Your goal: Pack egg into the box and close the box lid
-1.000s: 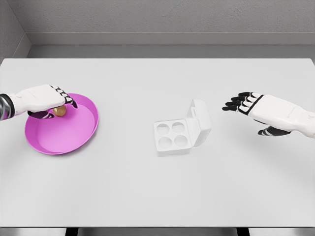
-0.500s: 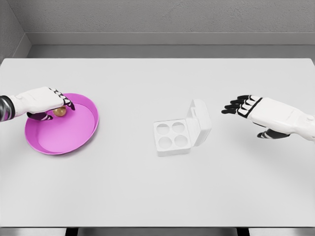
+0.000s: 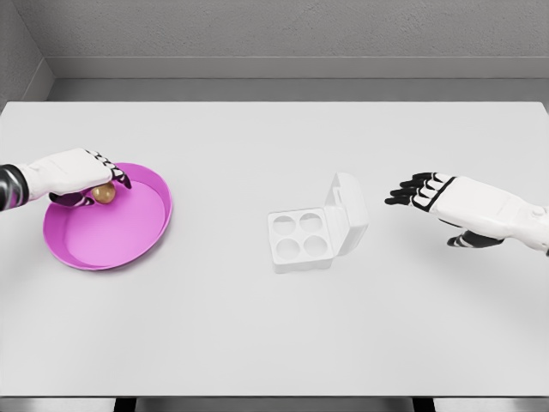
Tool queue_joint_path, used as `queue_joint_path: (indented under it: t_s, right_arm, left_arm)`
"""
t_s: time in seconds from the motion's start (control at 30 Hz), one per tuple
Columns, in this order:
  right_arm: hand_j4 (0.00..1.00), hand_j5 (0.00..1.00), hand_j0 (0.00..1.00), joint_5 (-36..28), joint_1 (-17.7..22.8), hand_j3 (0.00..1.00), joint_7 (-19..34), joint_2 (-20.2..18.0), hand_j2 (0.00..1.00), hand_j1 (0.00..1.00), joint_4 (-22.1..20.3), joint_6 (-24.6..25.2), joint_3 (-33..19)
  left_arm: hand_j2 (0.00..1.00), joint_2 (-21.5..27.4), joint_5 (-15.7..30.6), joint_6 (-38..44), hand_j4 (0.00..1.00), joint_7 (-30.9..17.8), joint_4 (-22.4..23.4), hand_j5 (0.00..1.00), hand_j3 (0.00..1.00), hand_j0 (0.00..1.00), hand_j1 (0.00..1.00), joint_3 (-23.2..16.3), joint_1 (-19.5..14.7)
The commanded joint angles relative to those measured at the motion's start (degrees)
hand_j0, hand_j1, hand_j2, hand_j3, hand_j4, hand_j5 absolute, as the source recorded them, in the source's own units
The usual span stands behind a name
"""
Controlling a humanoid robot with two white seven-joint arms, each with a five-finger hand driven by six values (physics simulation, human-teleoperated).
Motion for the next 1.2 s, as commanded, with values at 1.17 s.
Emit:
queue_joint_path:
  t_s: [1.17]
  right_arm:
    - [1.0,1.0,1.0,-0.42,0.09,1.0,-0.12,-0.06,1.0,1.0,0.05,0.16,-0.34]
  left_arm:
    - [0.65,-0.86,-0.06,0.13,0.65,0.02,-0.1,0.65,0.65,0.65,0.65,-0.3,0.62]
